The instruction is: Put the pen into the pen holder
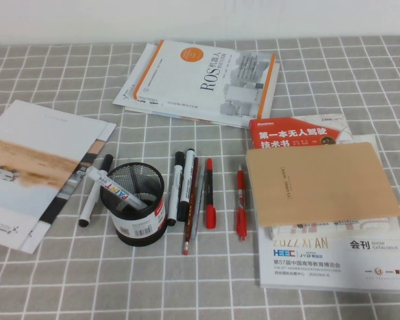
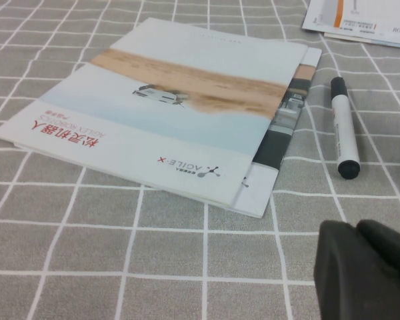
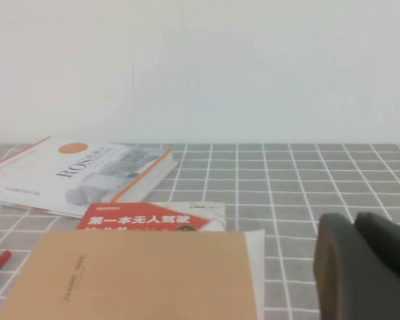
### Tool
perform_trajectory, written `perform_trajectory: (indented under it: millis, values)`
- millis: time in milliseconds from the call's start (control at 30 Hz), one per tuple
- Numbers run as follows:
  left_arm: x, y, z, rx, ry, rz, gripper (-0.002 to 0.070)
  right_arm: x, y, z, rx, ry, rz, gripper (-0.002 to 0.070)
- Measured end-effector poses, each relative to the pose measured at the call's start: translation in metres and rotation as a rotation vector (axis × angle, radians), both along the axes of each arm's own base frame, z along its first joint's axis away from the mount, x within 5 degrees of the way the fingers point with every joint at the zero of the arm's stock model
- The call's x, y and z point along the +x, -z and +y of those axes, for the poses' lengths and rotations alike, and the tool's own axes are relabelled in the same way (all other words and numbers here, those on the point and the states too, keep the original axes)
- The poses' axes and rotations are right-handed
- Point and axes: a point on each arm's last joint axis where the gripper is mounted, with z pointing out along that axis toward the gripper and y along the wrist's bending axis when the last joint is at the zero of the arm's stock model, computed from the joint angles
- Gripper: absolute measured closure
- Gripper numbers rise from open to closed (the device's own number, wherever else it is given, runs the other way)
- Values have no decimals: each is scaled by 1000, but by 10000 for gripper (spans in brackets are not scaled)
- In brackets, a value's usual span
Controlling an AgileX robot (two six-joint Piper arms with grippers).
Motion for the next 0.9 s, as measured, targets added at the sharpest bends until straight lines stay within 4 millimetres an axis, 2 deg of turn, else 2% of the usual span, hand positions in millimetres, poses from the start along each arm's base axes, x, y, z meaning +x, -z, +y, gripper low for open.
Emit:
perform_trajectory:
  millis: [133,300,633,900]
  values:
    - [0,0,0,0,0,0,678,-3,0,0,-12,-4,-35,688]
    - [0,0,0,0,0,0,678,-10,3,-9,-20,98,-42,688]
    - [0,0,0,0,0,0,678,-21,43,-10,-47,98,300,688]
    - [0,0,0,0,0,0,678,-22,45,-10,-63,98,330,688]
